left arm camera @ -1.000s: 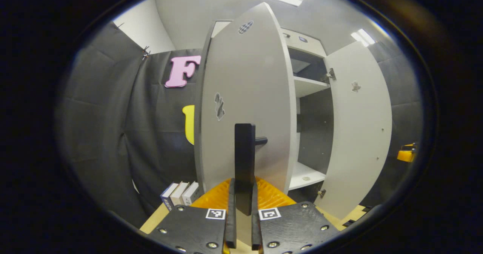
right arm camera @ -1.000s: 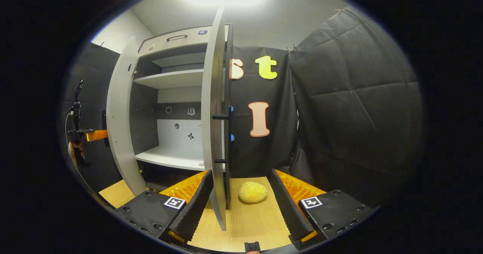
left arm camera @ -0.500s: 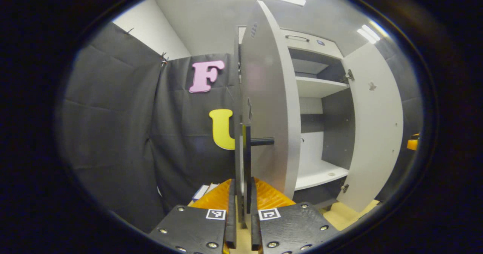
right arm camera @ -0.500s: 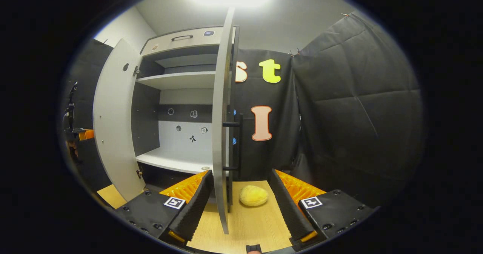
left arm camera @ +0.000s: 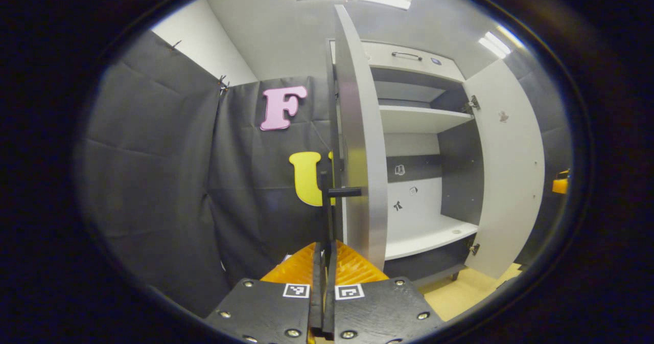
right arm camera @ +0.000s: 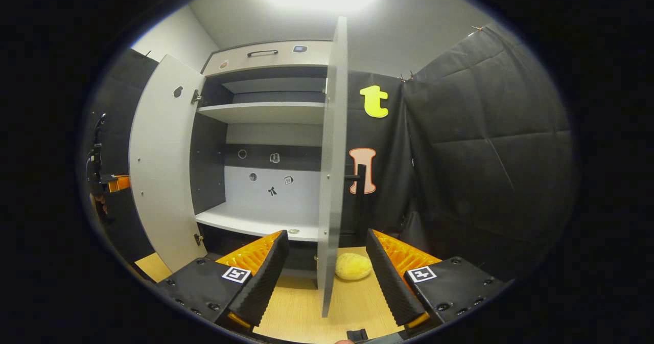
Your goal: Open the right door of the double-door shoe cabinet with the right hand, and open the left door with the left hand.
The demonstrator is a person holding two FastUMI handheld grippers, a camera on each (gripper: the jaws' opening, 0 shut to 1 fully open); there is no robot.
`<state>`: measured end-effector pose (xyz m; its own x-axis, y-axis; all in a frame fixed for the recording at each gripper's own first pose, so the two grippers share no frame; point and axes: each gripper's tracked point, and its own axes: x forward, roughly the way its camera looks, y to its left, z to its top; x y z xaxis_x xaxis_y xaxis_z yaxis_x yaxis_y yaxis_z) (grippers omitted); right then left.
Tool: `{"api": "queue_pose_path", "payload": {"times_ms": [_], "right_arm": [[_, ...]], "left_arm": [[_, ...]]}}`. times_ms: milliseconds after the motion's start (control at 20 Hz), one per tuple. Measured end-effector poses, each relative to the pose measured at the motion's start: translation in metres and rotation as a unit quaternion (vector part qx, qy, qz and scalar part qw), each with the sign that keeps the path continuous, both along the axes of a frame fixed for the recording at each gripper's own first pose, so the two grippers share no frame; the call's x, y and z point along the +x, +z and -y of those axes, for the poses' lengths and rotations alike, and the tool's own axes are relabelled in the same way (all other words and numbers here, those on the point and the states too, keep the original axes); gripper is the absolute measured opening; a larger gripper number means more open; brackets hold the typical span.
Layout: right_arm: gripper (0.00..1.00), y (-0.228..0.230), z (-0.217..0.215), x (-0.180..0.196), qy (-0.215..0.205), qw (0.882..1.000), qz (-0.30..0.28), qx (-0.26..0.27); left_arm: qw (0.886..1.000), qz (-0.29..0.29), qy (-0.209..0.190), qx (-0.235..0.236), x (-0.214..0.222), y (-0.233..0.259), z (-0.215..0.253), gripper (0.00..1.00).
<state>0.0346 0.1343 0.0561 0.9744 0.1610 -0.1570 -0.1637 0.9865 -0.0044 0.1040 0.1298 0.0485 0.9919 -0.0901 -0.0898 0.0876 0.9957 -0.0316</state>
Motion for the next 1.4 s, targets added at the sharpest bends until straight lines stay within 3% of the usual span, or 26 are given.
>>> {"api": "queue_pose_path", "payload": {"times_ms": [250,400,650,950,1100,1200,1300,1400], "right_arm": [[0.96,-0.001,-0.022,-0.027,-0.007,1.000,0.003,-0.010],[0.98,0.000,-0.023,-0.037,-0.002,1.000,0.002,-0.006],[0.98,0.002,-0.001,-0.060,0.022,1.000,0.012,0.003],[0.98,0.001,0.030,-0.094,0.039,0.999,0.029,-0.002],[0.98,0.002,0.036,-0.106,0.044,0.998,0.031,0.020],[0.97,0.005,0.043,-0.113,0.041,0.998,0.035,0.025],[0.97,0.007,0.049,-0.119,0.038,0.998,0.038,0.028],[0.98,0.009,0.052,-0.123,0.035,0.998,0.040,0.031]], "left_arm": [[1.000,-0.004,-0.007,-0.003,-0.025,-0.001,-0.006,0.04],[1.000,-0.007,-0.009,-0.017,-0.062,0.000,0.003,0.00],[1.000,-0.002,0.010,-0.014,-0.132,0.015,0.031,0.03],[1.000,-0.007,0.030,-0.002,-0.213,0.016,0.058,0.00],[0.999,-0.015,0.041,0.009,-0.235,0.014,0.062,0.10],[0.998,-0.012,0.051,0.019,-0.247,0.016,0.063,0.32],[0.998,-0.008,0.054,0.020,-0.257,0.017,0.067,0.41],[0.998,-0.005,0.058,0.016,-0.264,0.016,0.066,0.70]]}}
